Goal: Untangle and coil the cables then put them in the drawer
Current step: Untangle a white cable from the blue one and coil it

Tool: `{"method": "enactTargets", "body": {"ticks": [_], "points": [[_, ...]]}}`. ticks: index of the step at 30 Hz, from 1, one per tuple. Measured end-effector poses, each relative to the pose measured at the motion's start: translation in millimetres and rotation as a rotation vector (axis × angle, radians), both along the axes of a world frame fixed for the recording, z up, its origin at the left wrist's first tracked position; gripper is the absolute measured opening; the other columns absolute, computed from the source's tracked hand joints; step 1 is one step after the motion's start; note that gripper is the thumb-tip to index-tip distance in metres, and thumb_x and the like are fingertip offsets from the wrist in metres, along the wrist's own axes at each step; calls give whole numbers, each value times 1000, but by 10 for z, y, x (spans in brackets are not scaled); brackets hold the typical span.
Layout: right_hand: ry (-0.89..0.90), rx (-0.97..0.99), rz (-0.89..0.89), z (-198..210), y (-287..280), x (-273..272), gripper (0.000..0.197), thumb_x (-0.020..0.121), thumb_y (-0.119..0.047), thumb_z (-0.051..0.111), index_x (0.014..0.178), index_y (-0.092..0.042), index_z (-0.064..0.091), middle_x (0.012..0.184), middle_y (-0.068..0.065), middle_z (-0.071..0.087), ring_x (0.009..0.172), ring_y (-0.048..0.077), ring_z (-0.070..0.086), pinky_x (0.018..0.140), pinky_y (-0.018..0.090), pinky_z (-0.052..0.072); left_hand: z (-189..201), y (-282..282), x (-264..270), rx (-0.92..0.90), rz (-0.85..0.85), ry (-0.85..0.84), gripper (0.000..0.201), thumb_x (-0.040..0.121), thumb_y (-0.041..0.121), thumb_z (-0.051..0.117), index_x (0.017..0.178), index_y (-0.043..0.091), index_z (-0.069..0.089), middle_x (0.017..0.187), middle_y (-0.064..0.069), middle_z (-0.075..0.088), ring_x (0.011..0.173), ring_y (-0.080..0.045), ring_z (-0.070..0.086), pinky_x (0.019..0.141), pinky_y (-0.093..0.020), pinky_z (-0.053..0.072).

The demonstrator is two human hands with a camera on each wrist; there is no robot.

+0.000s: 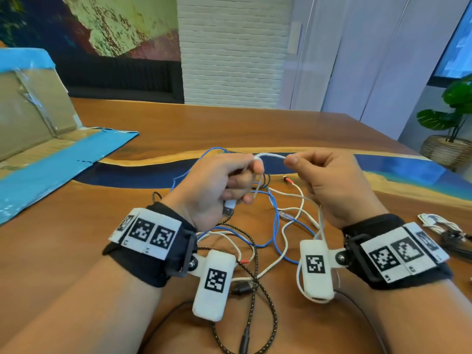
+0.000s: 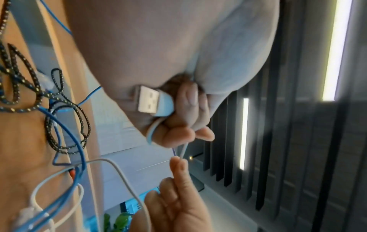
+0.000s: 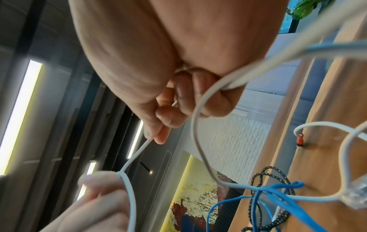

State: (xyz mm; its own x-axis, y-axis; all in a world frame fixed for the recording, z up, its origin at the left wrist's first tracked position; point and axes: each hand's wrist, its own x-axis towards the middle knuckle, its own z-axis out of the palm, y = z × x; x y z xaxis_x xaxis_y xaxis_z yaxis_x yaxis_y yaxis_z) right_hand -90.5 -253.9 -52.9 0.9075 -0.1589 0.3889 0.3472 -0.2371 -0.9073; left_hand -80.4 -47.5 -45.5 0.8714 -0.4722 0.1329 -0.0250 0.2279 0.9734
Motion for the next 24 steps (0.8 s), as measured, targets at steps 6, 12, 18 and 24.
{"method": "enactTargets", "body": {"ticks": [6,12,18,24], "points": [[207,-127,264,-48,163,-90,20,100,-11,61,108,-18,78,70,8,67,42,14,33,39,21,29,71,36,70,-552,114,155,31,108,15,43,124,-1,64,71,2,59,59,-8,61,89,-28,61],[195,-485,439,-57,381,-200,11,96,-21,70,97,-16,79,67,0,74,56,0,57,59,18,45,-14,9,159,-278,382,-41,26,104,4,53,128,2,64,100,2,81,103,-19,76,100,-32,57],[46,-94,281,23,175,-116,14,90,-13,74,79,-5,75,54,-6,62,52,5,52,57,18,42,-92,-18,82,397,142,-324,27,106,15,53,107,-2,74,78,-2,67,62,-15,59,69,-28,53],[102,121,253,-25,68,-46,13,70,-29,81,70,-17,76,60,12,60,48,17,53,49,28,42,7,17,-29,162,-79,-63,44,98,38,49,80,5,70,52,1,24,49,-15,22,56,-27,41]]}}
